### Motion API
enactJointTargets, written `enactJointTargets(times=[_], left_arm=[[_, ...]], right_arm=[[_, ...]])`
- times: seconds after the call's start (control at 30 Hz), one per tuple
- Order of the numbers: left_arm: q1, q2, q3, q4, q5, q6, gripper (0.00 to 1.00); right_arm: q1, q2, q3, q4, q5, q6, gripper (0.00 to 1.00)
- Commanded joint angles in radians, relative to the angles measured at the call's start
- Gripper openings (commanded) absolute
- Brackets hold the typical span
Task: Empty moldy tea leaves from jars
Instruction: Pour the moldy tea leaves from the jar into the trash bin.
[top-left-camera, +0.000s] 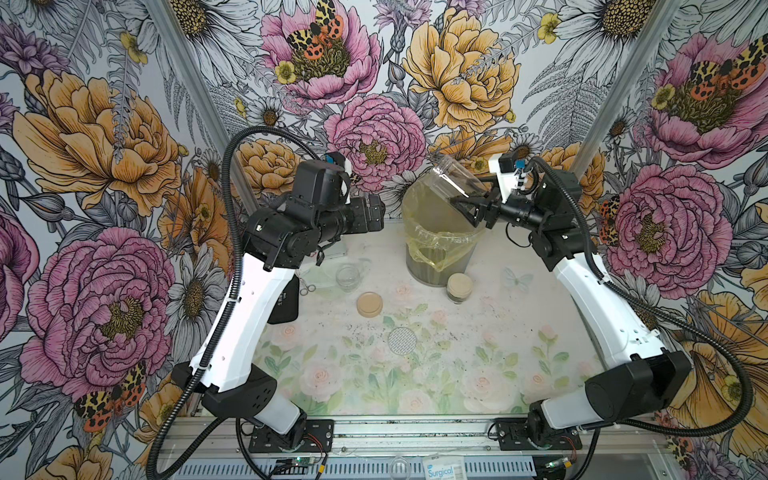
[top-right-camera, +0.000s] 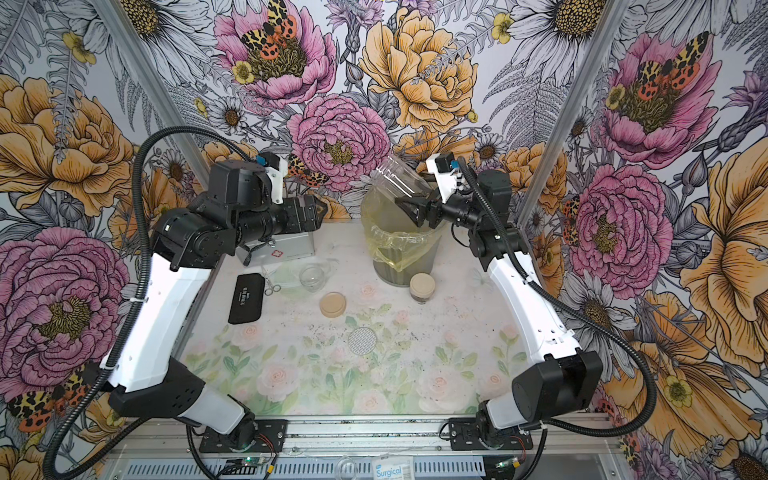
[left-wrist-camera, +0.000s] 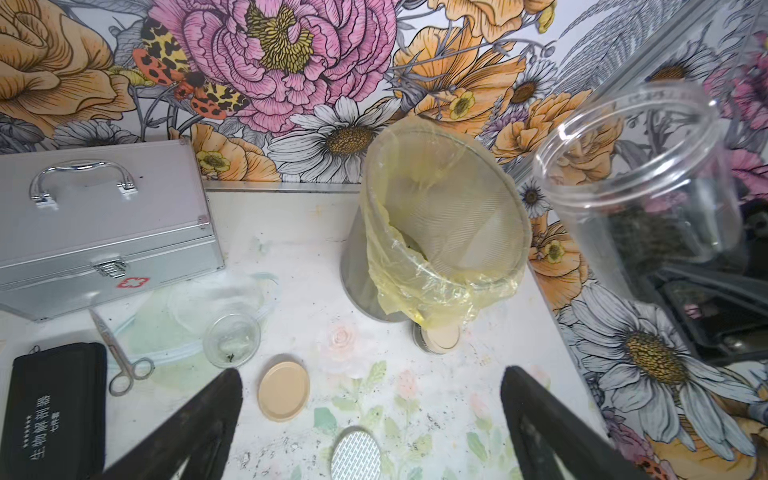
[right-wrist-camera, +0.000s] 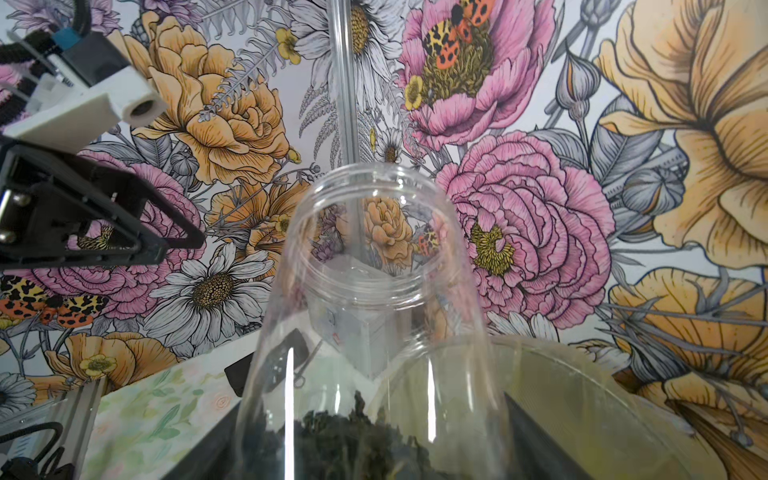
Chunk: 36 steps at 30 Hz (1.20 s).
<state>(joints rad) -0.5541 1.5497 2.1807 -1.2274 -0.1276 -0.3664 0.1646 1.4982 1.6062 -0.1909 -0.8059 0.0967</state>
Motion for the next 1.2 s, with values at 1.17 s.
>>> enactJointTargets(times=[1.17], left_arm=[[0.051, -0.142, -0.281, 0.180, 0.043, -0.017, 0.99]], right_arm=[[0.041, 0.424, 0.582, -0.809, 0.349, 0.251, 0.30]])
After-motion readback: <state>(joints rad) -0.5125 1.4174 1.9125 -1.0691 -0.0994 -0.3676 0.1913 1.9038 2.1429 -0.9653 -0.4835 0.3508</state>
